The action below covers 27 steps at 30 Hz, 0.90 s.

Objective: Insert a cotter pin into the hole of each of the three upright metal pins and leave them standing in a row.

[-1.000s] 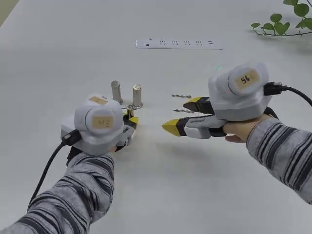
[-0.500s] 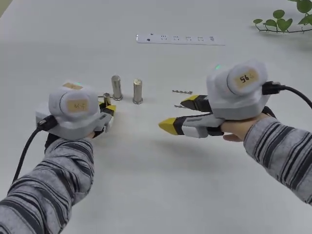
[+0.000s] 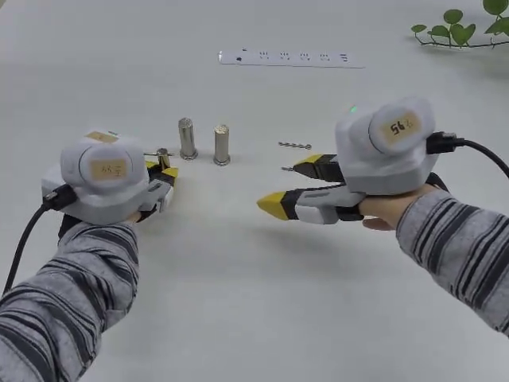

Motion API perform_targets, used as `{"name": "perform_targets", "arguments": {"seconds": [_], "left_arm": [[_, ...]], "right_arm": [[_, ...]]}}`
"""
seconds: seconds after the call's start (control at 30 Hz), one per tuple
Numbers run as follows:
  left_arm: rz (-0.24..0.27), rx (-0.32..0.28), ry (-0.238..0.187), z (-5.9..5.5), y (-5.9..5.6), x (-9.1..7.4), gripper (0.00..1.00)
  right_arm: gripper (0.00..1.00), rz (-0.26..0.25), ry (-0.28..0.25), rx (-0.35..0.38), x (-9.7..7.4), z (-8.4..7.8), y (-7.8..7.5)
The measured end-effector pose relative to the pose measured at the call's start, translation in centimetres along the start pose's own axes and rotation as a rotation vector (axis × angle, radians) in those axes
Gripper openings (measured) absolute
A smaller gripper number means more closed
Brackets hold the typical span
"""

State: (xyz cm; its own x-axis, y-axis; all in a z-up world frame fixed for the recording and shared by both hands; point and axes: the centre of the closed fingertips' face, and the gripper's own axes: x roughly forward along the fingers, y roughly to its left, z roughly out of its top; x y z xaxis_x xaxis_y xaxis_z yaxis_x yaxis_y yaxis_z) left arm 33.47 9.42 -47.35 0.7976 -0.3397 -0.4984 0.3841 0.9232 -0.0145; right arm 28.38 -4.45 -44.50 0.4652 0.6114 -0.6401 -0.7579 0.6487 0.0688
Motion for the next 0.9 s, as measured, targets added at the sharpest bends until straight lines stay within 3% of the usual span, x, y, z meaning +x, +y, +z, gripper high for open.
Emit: {"name": "perform_targets", "arguments": {"seconds": [0.33,0.53,0.8,0.9], "left_arm": [[0.002,-0.021,0.006,0.0,0.1,0.1,0.06],[-0.006,-0.022,0.035,-0.7,0.0,0.1,0.06],[-0.031,-0.015,0.021,-0.7,-0.1,-0.7,0.24],[-0.051,-0.021,0.006,-0.5,-0.2,-1.2,0.32]], "right_arm": [[0.45,0.003,0.001,0.006,0.2,0.0,0.2],[0.45,0.003,0.004,-0.001,0.2,0.0,0.4],[0.45,-0.007,-0.020,0.009,0.2,0.7,0.2],[0.44,-0.011,-0.051,0.012,0.7,1.7,-0.3]]}}
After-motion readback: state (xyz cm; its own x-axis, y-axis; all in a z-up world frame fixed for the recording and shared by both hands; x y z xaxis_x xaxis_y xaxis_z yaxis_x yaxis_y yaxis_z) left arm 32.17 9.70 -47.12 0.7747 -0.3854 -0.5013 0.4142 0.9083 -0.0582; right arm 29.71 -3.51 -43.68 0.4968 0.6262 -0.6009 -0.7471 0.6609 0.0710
